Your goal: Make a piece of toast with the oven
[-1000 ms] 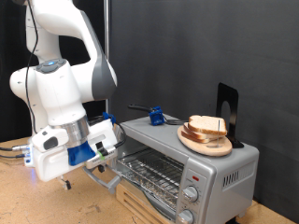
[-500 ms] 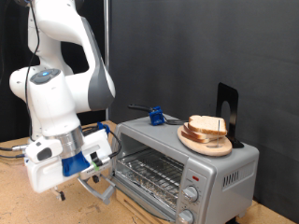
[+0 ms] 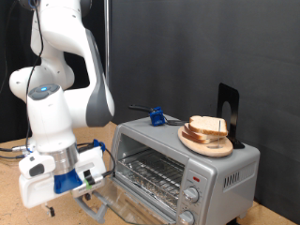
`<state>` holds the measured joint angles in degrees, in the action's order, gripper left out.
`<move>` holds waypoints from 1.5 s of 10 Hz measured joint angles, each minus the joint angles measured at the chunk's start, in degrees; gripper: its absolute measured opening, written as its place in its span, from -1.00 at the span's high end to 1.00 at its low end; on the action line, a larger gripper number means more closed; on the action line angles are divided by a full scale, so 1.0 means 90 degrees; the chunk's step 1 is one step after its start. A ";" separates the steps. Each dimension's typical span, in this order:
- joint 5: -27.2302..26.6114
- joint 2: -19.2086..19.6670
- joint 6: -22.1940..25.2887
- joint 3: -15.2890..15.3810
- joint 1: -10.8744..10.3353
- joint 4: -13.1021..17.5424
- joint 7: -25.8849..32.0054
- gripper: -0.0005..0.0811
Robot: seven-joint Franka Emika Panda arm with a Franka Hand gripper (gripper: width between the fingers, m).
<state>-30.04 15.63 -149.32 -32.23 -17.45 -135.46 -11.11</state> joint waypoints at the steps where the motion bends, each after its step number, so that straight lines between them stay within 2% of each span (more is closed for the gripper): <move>1: -0.0045 0.0162 -0.0078 0.0013 0.0024 0.0020 0.0010 -0.99; 5: -0.0582 0.0720 -0.0279 0.0268 0.0288 0.0360 0.0290 -0.99; 7: -0.0610 0.0788 -0.0271 0.0326 0.0367 0.0416 0.0479 -0.99; 10: -0.0568 0.0765 -0.0365 0.0261 0.0408 0.0160 0.0995 -0.99; 13: -0.0633 0.0514 -0.0460 0.0259 0.0582 -0.0093 0.1558 -0.99; 15: -0.0648 0.0515 -0.0340 0.0300 0.0589 -0.0082 0.1667 -0.99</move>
<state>-35.87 20.27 -152.38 -29.53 -12.16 -136.20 3.89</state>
